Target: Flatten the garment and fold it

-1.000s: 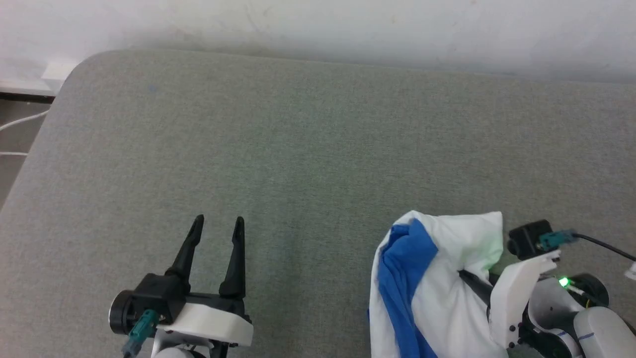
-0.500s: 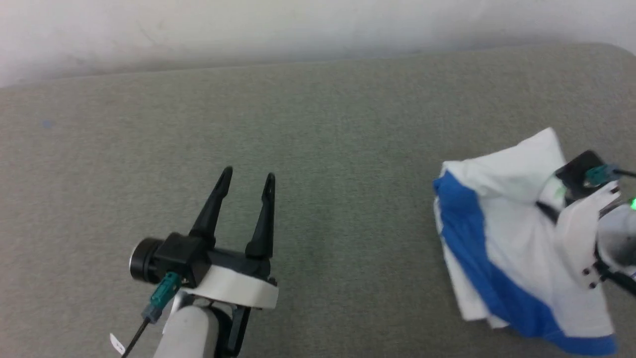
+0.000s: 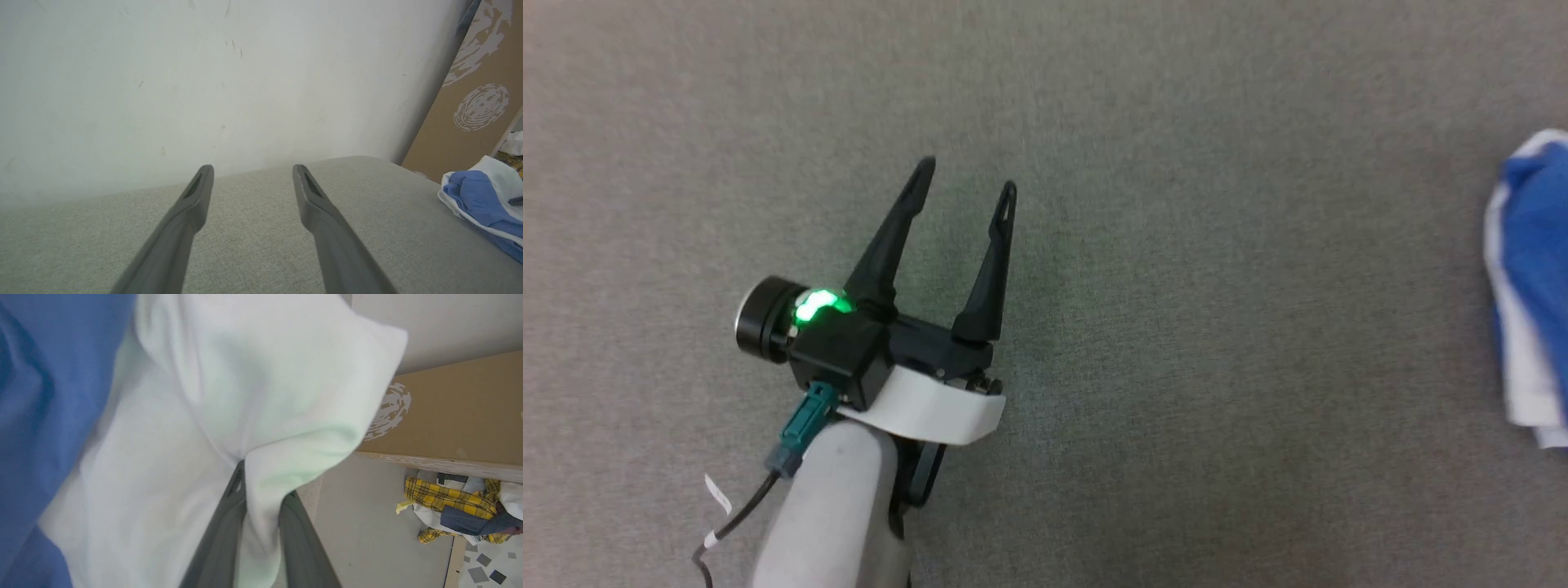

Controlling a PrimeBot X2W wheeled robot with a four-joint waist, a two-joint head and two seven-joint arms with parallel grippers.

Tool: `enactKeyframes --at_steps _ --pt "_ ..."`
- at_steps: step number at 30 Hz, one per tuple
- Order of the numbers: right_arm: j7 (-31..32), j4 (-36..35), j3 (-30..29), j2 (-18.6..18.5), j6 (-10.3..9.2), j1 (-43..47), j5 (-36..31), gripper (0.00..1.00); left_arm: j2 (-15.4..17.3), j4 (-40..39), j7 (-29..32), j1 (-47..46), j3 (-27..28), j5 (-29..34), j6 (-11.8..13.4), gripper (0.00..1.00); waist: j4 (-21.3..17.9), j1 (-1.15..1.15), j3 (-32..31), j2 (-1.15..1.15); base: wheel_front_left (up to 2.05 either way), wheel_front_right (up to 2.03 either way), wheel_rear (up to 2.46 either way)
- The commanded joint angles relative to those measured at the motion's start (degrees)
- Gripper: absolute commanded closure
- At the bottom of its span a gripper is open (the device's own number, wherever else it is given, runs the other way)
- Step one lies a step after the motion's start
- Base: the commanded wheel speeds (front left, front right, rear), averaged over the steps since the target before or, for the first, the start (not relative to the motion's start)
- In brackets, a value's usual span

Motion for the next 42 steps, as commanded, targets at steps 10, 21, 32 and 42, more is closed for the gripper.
enactKeyframes --at_steps 10,21,32,42 --pt "-11.6 15.1 -2.2 -2.8 -0.14 -6.2 -5.6 1.00 0.1 -1.7 -0.3 -2.9 -0.4 1.8 -0.7 0.00 3.0 -0.02 9.4 -0.01 0.00 0.00 0.00" --pt "-14.5 25.5 -1.3 0.9 -0.14 -9.8 -7.2 0.00 0.1 -0.6 -0.3 -1.6 -0.1 0.8 -0.2 0.00 3.2 -0.02 5.0 -0.01 0.00 0.00 0.00" --pt "-18.8 20.4 1.6 3.5 -0.14 -14.7 -6.1 0.00 0.0 1.2 -0.3 6.2 4.6 -2.7 1.0 0.00 0.9 -0.02 -10.2 -0.01 0.00 0.00 0.00" --pt "-27.5 10.8 -2.6 11.1 -0.14 -11.5 -2.8 0.00 0.0 1.3 -0.3 12.5 10.8 -3.0 3.8 0.00 2.0 -0.02 -19.4 -0.01 0.00 0.00 0.00"
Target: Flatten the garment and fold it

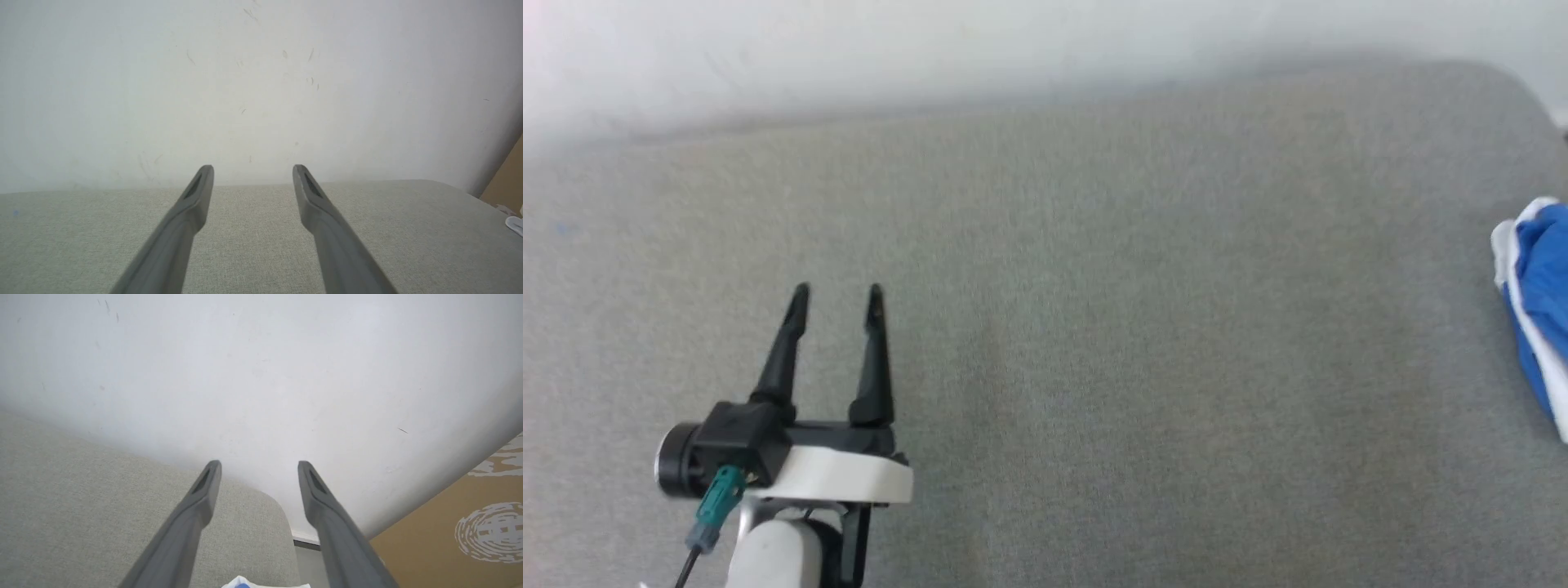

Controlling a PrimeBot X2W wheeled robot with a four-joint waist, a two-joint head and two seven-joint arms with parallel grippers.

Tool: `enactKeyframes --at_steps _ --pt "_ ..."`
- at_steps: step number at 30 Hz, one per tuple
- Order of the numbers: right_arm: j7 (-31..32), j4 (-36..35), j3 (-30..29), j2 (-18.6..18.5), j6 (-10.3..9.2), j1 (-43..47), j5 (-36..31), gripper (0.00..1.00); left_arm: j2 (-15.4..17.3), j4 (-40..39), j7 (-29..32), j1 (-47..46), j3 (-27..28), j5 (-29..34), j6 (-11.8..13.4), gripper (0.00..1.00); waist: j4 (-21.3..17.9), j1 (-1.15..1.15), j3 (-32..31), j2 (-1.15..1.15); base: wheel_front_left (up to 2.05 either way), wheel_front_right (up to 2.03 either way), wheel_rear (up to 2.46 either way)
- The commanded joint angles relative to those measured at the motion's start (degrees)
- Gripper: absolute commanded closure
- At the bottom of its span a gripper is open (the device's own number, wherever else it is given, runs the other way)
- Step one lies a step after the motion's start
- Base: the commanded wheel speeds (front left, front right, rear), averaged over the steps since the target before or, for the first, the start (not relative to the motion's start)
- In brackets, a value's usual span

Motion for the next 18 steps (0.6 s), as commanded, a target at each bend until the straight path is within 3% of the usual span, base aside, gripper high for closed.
enactKeyframes --at_steps 1,9,18 --pt "-1.4 -1.6 -1.2 1.7 -0.13 1.9 0.1 0.00 0.0 -0.2 -0.3 1.0 0.6 -0.1 0.7 0.00 0.5 0.02 -5.4 0.00 0.00 0.00 0.00" --pt "-5.6 -13.4 -11.0 13.0 -0.13 11.7 -4.5 0.00 0.0 -0.4 -0.3 3.7 2.3 -1.6 2.7 0.00 2.1 0.02 -7.9 0.00 0.00 0.00 0.00" --pt "-6.5 -22.7 -18.2 29.0 -0.13 25.8 -10.4 0.00 0.0 1.9 -0.3 7.0 2.5 -0.7 3.9 0.00 3.4 0.02 -10.7 0.00 0.00 0.00 0.00"
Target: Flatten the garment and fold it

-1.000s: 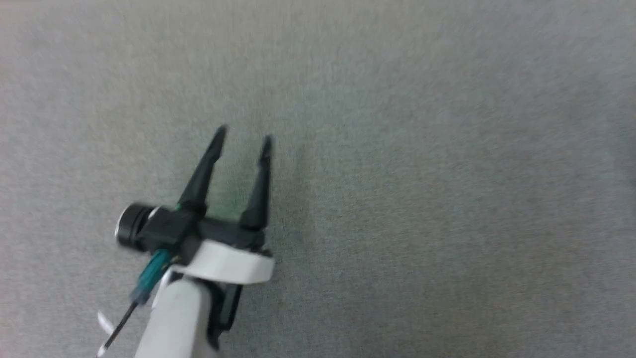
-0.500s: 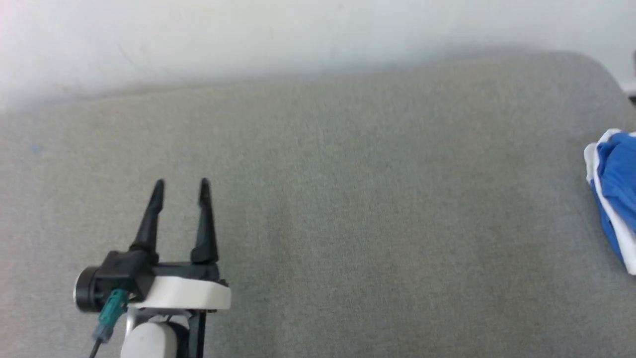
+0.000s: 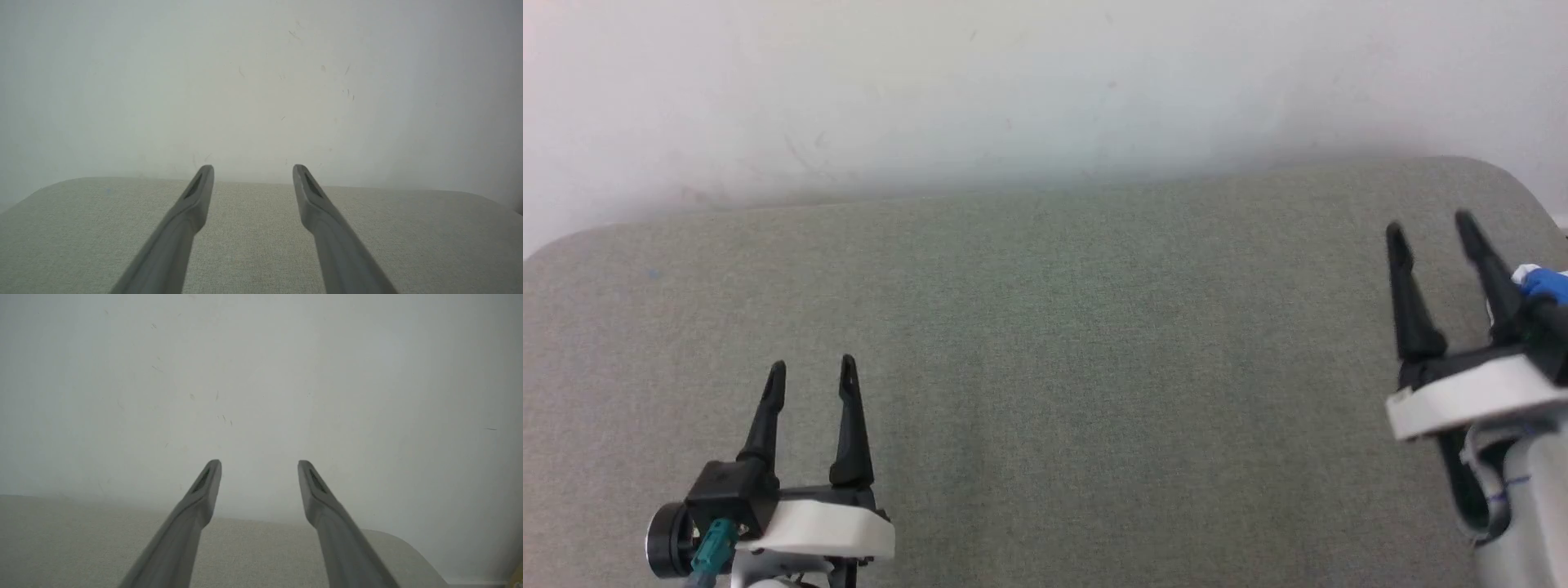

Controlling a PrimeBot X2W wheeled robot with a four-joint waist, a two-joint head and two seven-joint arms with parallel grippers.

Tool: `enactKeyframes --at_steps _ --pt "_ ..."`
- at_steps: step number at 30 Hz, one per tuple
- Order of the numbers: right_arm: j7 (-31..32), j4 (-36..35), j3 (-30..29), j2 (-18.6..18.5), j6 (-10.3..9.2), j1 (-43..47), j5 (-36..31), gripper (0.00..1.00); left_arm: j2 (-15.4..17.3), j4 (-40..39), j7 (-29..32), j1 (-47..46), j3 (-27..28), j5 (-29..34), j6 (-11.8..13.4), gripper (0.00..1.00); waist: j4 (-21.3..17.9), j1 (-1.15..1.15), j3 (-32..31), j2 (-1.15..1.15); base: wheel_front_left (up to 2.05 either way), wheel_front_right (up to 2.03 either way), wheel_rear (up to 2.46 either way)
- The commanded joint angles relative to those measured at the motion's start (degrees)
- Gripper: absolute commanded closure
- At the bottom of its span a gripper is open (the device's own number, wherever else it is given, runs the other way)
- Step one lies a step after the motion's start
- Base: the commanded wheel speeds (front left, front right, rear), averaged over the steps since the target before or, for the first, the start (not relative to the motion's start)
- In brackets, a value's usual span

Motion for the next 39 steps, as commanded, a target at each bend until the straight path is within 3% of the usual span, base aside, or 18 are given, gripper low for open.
enactKeyframes --at_steps 1,5,10,31,32,39 --pt "-0.5 -0.8 -0.7 2.1 -0.12 2.7 -0.5 0.00 0.0 0.5 -0.3 0.8 -0.2 0.8 0.5 0.00 0.9 0.01 -0.9 0.00 0.00 0.00 0.00" --pt "-0.9 -2.3 -1.8 7.1 -0.12 8.4 -0.7 0.00 0.0 1.6 -0.3 1.9 -0.8 1.1 1.1 0.00 1.7 0.01 -1.6 0.00 0.00 0.00 0.00" --pt "-1.2 -2.4 0.6 9.2 -0.12 14.4 -2.7 0.00 0.0 2.7 -0.3 3.3 -1.3 1.3 1.3 0.00 2.3 0.01 -2.1 0.00 0.00 0.00 0.00" --pt "-2.0 -3.5 1.1 11.3 -0.12 17.0 -4.8 0.00 0.0 2.0 -0.3 4.3 -2.0 -0.7 2.8 0.00 2.8 0.01 -2.1 0.00 0.00 0.00 0.00" --pt "-1.7 -3.5 1.0 11.0 0.00 16.7 -4.5 1.00 0.0 2.2 0.0 4.1 -1.9 -0.6 2.5 1.00 2.8 0.01 -2.1 -0.02 0.00 0.00 0.00" --pt "-1.3 -3.7 0.9 10.9 0.01 16.6 -4.7 1.00 0.0 2.2 0.5 3.9 -1.8 -0.4 2.4 1.00 2.8 0.01 -2.1 -0.02 0.00 0.00 0.00"
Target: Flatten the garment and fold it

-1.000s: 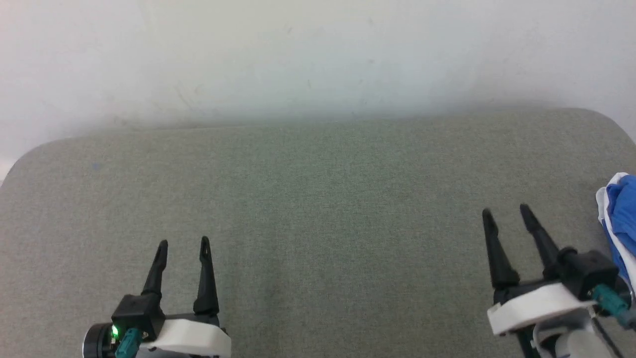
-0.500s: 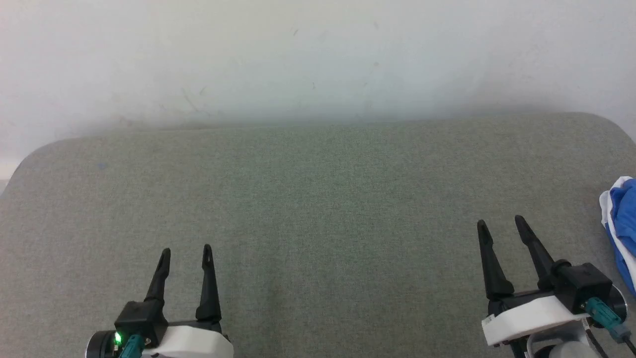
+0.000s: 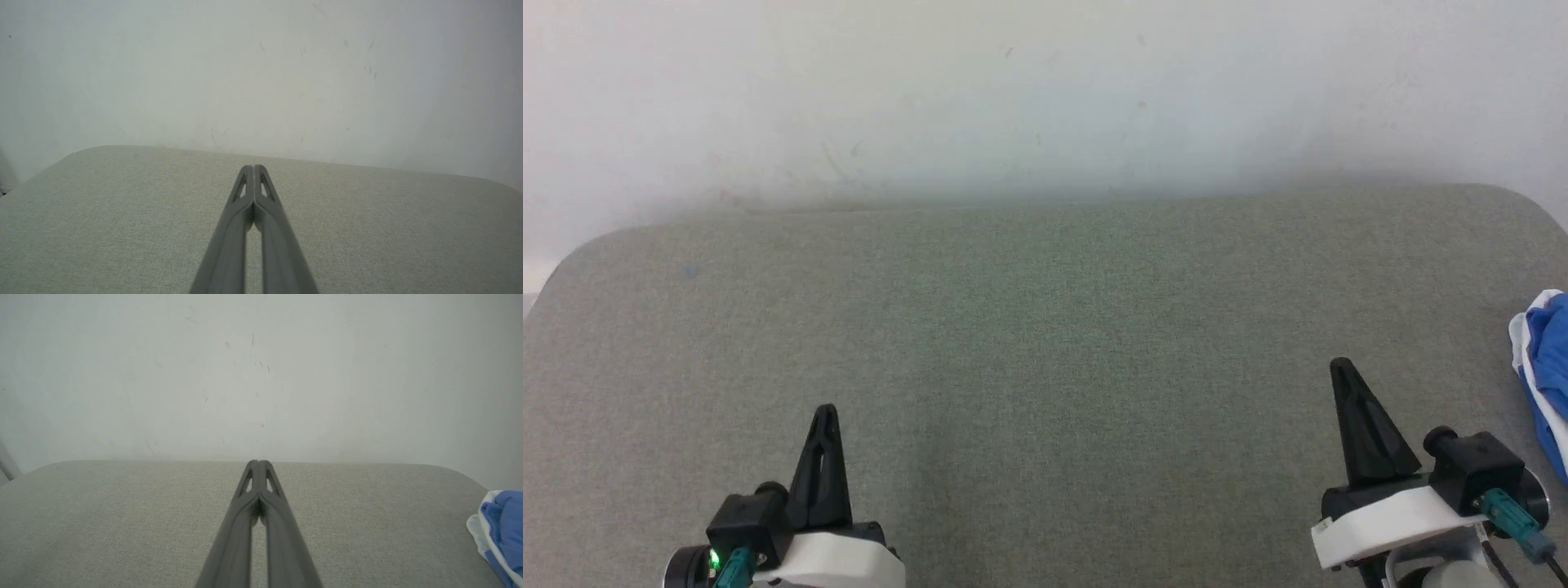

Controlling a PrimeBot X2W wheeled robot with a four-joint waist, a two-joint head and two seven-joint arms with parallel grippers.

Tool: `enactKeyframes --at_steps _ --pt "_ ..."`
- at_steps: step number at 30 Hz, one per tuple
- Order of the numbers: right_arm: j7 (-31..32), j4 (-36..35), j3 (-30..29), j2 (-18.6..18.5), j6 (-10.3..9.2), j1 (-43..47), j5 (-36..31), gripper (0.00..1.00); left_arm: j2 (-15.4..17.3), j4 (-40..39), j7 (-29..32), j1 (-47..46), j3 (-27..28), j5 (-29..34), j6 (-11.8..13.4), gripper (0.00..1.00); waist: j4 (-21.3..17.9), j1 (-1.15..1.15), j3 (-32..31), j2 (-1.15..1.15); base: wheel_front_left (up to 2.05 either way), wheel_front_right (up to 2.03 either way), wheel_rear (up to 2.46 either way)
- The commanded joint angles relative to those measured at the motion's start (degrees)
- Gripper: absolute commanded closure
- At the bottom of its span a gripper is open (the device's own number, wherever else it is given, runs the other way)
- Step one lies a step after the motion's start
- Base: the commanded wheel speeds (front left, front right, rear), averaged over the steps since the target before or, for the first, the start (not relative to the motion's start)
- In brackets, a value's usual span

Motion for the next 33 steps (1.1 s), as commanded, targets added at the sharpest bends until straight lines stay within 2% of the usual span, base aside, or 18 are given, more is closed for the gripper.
enactKeyframes --at_steps 1,33 --pt "0.5 -0.2 0.0 0.0 0.00 0.0 -0.3 1.00 0.0 -0.1 0.5 -0.2 0.1 0.4 -0.2 1.00 0.0 0.00 0.0 0.00 0.00 0.00 0.00" --pt "4.1 -1.9 -0.3 0.1 -0.04 -0.1 -2.1 1.00 0.0 -0.7 4.1 -1.3 0.7 2.7 -1.2 1.00 0.4 0.00 0.0 0.00 0.00 0.00 0.00"
